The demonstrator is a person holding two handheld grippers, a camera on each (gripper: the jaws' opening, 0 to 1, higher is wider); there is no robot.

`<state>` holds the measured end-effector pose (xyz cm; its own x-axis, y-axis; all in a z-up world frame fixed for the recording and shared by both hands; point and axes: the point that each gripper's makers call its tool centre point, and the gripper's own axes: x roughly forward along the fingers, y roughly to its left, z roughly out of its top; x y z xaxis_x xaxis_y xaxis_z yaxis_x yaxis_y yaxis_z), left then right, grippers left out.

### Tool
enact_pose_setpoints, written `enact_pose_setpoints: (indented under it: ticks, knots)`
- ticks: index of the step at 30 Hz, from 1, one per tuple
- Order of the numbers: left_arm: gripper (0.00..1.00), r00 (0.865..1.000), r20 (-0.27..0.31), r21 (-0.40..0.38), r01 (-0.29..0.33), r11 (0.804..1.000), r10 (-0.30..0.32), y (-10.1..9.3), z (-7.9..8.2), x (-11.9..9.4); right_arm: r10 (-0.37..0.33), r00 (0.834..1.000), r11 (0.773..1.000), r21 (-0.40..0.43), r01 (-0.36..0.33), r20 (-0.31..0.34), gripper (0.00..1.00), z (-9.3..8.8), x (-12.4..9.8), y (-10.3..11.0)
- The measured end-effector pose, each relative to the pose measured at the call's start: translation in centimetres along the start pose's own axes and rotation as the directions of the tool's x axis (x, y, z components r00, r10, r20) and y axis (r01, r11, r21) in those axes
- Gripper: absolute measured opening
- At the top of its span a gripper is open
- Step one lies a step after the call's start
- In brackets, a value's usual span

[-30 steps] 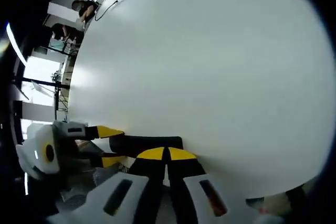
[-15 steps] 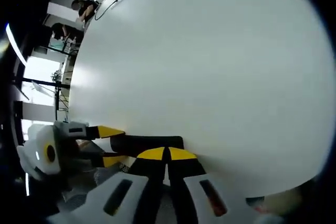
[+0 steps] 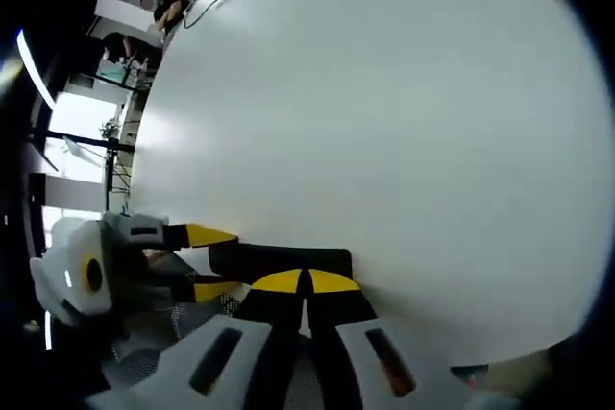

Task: Press the specified remote control buttons in sequence, fully releasing each button before pressing the next.

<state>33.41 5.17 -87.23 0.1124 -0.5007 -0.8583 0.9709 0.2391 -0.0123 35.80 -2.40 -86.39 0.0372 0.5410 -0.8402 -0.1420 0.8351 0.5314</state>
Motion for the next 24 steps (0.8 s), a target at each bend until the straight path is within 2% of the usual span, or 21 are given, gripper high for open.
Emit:
enact_pose_setpoints:
  ticks: [6, 14, 24]
  knots:
    - [0.25, 1.000, 0.001, -0.001, 0.000, 1.000, 0.000, -0.02, 0.00, -0.02, 0.006, 1.000, 1.000, 0.011, -0.006, -0.001, 0.00, 0.01, 0.01, -0.11]
    - [0.25, 1.000, 0.006, -0.007, 0.001, 1.000, -0.001, 0.00, 0.00, 0.01, -0.005, 1.000, 0.999, -0.034, 0.005, 0.010, 0.00, 0.03, 0.01, -0.13]
    - [0.25, 1.000, 0.006, -0.016, 0.001, 1.000, -0.001, 0.03, 0.00, 0.05, 0.019, 1.000, 1.000, -0.004, -0.019, 0.015, 0.00, 0.06, -0.03, -0.31]
